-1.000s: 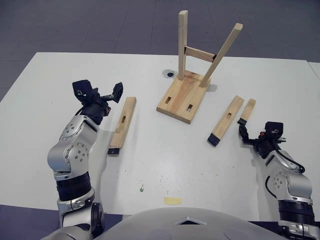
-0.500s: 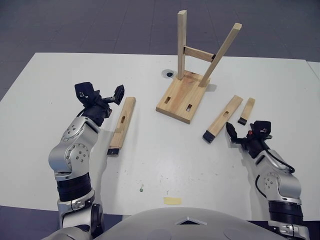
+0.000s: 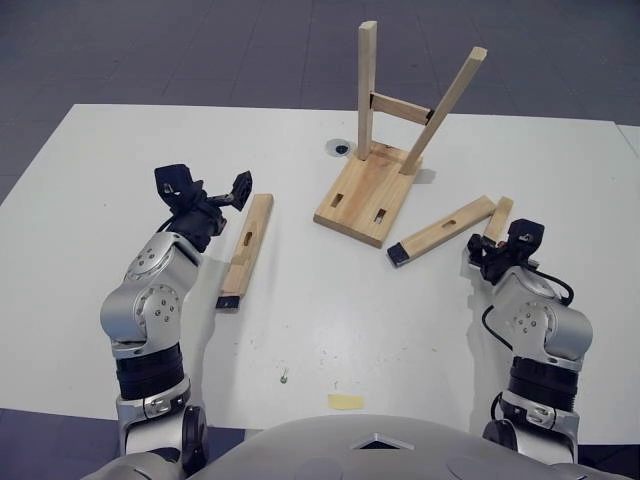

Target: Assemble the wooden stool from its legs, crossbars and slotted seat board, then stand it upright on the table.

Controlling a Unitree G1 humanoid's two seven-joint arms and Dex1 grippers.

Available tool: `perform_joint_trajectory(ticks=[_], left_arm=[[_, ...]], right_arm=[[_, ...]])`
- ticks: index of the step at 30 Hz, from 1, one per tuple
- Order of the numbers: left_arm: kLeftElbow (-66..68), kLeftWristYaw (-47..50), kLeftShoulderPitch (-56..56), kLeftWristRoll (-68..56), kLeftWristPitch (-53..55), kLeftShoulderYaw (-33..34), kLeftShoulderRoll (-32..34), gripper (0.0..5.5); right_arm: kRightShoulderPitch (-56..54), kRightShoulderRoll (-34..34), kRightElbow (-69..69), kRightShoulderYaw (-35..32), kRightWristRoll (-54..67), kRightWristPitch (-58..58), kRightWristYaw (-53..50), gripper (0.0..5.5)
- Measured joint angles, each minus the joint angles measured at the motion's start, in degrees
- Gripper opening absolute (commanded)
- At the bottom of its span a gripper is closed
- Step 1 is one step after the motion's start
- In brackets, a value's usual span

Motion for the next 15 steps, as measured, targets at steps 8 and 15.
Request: perform_joint_trajectory(ticks=[8, 15], left_arm=[[0.4, -0.5, -0.1, 0.6, -0.1, -0.7, -0.1, 5.40], [0.6, -0.5, -0.3, 0.8, -1.1, -0.6, -0.5, 5.40]], right_arm=[[0.0, -3.7, 4.9, 0.2, -2.5, -4.3, 5.2, 1.77], [-0.5, -4.6, 9.9, 1.9, -5.6, -11.9, 7.7, 1.31]])
